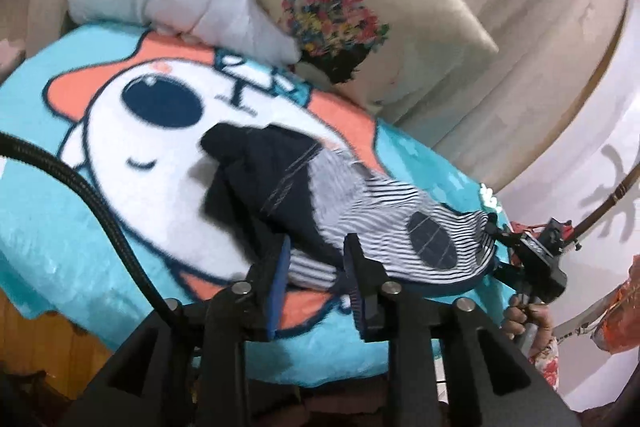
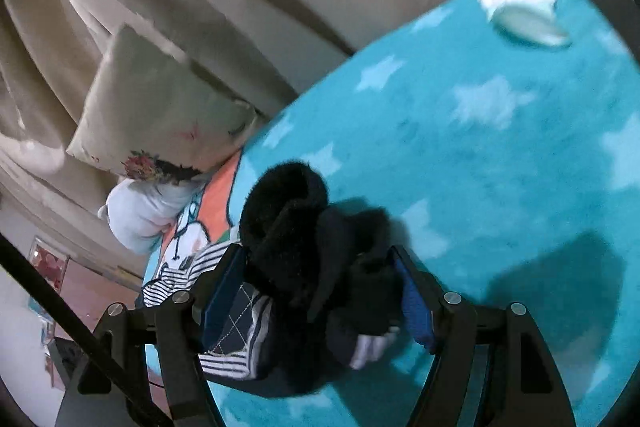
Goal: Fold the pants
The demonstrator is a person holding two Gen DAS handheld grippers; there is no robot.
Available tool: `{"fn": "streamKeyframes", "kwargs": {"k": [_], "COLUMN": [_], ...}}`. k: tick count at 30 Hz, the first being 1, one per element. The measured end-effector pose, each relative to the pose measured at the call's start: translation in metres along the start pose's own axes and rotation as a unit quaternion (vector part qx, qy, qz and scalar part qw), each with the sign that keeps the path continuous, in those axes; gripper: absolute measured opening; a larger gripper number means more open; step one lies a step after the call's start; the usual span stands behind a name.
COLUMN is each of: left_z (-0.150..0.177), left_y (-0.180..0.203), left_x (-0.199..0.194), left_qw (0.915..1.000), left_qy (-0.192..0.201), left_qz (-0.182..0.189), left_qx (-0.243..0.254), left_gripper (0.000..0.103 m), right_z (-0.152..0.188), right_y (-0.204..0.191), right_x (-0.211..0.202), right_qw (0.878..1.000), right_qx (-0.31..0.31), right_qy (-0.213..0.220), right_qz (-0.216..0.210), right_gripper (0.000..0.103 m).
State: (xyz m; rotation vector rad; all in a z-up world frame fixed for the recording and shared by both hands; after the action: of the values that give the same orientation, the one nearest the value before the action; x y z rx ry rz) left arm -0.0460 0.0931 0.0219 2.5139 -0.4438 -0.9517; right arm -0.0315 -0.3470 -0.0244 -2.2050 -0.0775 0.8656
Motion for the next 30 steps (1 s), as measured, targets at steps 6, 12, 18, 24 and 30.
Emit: {"fn": "streamKeyframes", "kwargs": {"k": [6, 12, 18, 24, 30], "left_z": [-0.006, -0.008, -0.006, -0.011, 0.005], "left_y": [0.026, 0.041, 0.052, 0.073, 0.09], "left_x": [0.011, 0.025, 0.04, 0.065, 0.112], "left_qw": [0.9994, 0.9989, 0.9983, 0.9972, 0.9939], "left_qy": [-0.005, -0.002, -0.011, -0.021, -0.063], "left_qz": [0.003, 0.002, -0.001, -0.006, -0.021], "left_qx": [0.034, 0.047, 0.057, 0.071, 0.088], "left_gripper": [0.027, 0.029, 0.033, 0.046, 0.052], "right_z": [-0.007, -0.028, -0.034, -0.046, -0.029], "right_y": [-0.015, -0.006, 0.054, 0.049, -0.01], "right_x": [-0.002, -0.033, -0.051, -0.11, -0.057], "right_qw": [0.999, 0.996, 0.992, 0.979, 0.993], "right_qx": [-0.049, -0.07, 0.004, 0.006, -0.071], "right_qy": [0.002, 0.054, 0.084, 0.179, 0.071], "right_qz": [-0.006, 0.013, 0.091, 0.095, -0.059], "right_gripper": [0.023, 0.022, 0.056, 0.056, 0.056]}}
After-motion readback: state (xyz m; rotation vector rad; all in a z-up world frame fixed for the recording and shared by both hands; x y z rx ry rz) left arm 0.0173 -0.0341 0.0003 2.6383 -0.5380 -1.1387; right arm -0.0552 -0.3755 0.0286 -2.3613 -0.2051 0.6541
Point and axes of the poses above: each gripper's, at about its wrist camera, not at the fingertips, and x roughly the way its jaws point, y to its right, z to its underside, the point moved 1 cm from there along x, roughly the way its jaws point, and after that the axes turned 7 degrees about y, right-handed, at the moved point
